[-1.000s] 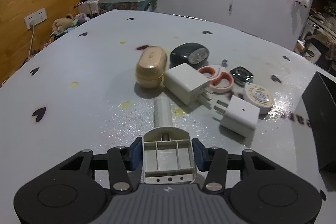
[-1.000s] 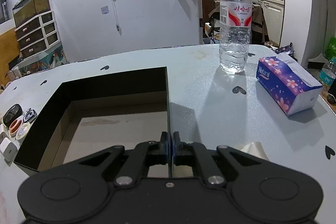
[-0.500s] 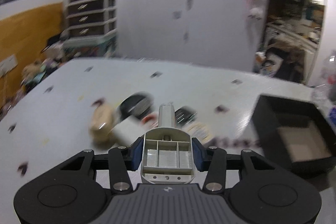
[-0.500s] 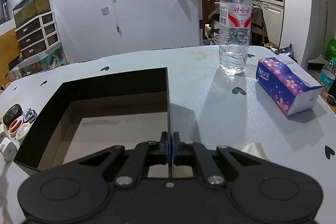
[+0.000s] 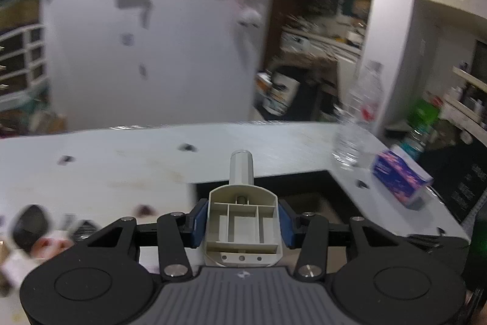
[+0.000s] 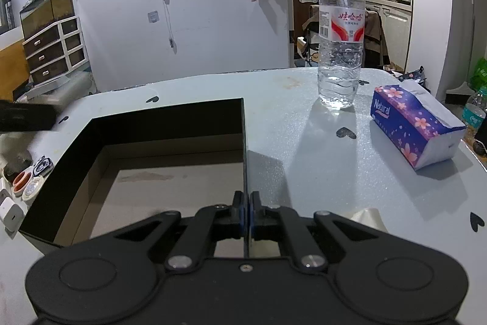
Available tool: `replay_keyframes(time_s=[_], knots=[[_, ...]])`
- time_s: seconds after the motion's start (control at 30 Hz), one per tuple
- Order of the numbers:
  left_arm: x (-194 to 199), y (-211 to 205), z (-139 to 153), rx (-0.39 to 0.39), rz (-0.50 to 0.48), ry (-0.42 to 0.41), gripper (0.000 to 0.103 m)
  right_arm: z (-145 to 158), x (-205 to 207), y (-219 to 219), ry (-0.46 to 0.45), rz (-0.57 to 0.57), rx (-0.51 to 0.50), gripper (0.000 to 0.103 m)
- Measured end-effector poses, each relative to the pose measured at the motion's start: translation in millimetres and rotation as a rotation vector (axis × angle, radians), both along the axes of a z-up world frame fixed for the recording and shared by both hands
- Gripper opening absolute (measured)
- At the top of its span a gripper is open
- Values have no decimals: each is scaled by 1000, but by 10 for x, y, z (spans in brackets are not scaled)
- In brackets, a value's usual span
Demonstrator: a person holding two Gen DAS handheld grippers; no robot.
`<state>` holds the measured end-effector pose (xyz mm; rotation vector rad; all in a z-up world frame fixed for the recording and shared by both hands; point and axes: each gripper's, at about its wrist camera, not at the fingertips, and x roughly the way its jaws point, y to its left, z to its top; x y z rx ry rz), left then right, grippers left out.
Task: Organize rigid objects
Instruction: 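Grasp the white plastic holder with the left gripper and lift it, then carry the white holder into the black box and open the left gripper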
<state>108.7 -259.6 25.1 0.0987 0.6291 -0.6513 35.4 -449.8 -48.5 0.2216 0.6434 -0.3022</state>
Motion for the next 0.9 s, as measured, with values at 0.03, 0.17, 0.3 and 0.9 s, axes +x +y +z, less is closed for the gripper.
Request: replay_keyframes(time_s=[0.03,0.17,0.3,0.9], knots=[[22,-109,-46,6,-19,22,48,-1,-2,-1,-1,0,1,4],[152,-516,-292,31,-80,144,48,-2,-11,-9,-3,3,5,4],[323,-756,-515,46,-117,268,48,-4,-9,-11,-3,4,5,5],[451,-962,-598,1,-164,353,70,-14,-12,-8,-4,7,14,5]])
